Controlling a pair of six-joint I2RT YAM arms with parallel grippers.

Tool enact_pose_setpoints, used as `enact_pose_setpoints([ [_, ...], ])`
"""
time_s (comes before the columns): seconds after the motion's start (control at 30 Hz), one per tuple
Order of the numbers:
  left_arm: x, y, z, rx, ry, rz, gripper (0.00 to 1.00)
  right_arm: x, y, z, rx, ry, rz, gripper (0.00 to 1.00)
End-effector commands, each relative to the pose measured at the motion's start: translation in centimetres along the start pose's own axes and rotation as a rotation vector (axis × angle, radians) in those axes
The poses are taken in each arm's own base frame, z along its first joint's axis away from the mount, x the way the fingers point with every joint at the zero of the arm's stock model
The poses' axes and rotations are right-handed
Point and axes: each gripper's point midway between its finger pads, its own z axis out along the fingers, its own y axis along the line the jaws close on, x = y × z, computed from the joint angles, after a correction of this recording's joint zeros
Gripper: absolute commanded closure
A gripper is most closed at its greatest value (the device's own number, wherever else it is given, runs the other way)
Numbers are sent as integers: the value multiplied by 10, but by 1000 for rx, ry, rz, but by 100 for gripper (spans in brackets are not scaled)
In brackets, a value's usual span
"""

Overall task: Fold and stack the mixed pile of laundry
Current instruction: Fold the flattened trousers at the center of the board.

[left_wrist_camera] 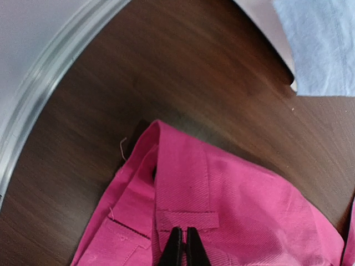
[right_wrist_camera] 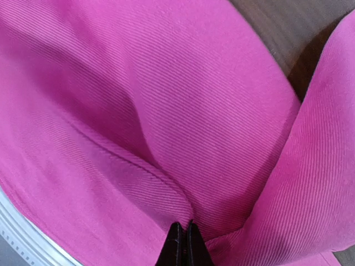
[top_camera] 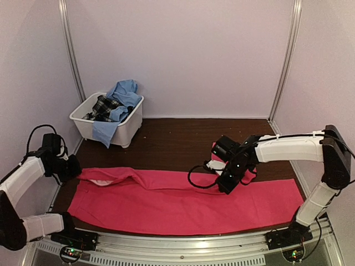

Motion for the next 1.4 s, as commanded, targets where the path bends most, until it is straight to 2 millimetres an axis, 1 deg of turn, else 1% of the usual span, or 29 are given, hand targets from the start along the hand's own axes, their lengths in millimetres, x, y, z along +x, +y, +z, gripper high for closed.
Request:
enact_pose_setpoints([
  [0.0, 36, 7, 30, 35, 123, -103, 100, 21, -2, 43, 11, 140, 67, 100],
  [0.07, 41, 9, 43, 43, 136, -123, 100, 16, -5, 60, 16, 158, 74, 100],
  [0.17, 30, 8, 58, 38, 115, -128, 100, 4, -9, 77, -13, 150, 95, 100],
  [0.27, 7, 1, 71, 43, 76, -119, 100, -7, -25, 85, -5, 136, 112, 100],
  [0.4, -36, -17, 91, 58, 32, -80, 100, -30, -66, 82, 32, 91, 155, 100],
  [0.5, -70, -37, 101, 98, 0, -41, 100, -53, -93, 67, 67, 34, 184, 100],
  [0.57, -89, -53, 100, 138, -21, -7, 100, -69, -104, 49, 100, -9, 179, 100],
  [0.67, -115, -68, 80, 159, -82, 36, 100, -92, -109, 12, 136, -98, 154, 100],
  [0.77, -129, -70, 52, 134, -132, 76, 100, -101, -106, -27, 149, -180, 150, 100],
  [0.83, -129, -71, 34, 138, -153, 95, 100, -96, -105, -52, 167, -223, 155, 100],
  [0.9, -124, -68, 19, 130, -162, 110, 100, -87, -104, -73, 197, -260, 164, 100],
  [0.93, -120, -65, 13, 126, -162, 115, 100, -81, -102, -82, 199, -276, 164, 100],
  [1.0, -109, -57, 4, 104, -157, 120, 100, -66, -95, -91, 186, -298, 201, 100],
  [1.07, -94, -45, 1, 74, -127, 121, 100, -49, -84, -86, 150, -282, 216, 100],
  [1.13, -79, -33, 2, 38, -97, 112, 100, -34, -71, -73, 107, -240, 227, 100],
  [1.2, -65, -21, 5, 6, -74, 99, 100, -17, -63, -51, 89, -173, 233, 100],
  [1.27, -49, -9, 10, -27, -37, 85, 100, 1, -58, -26, 82, -90, 232, 100],
  [1.33, -35, 4, 16, -73, 2, 73, 100, 14, -51, -5, 73, -15, 210, 100],
  [1.37, -32, 10, 16, -96, 4, 69, 97, 19, -46, 3, 71, 16, 194, 100],
])
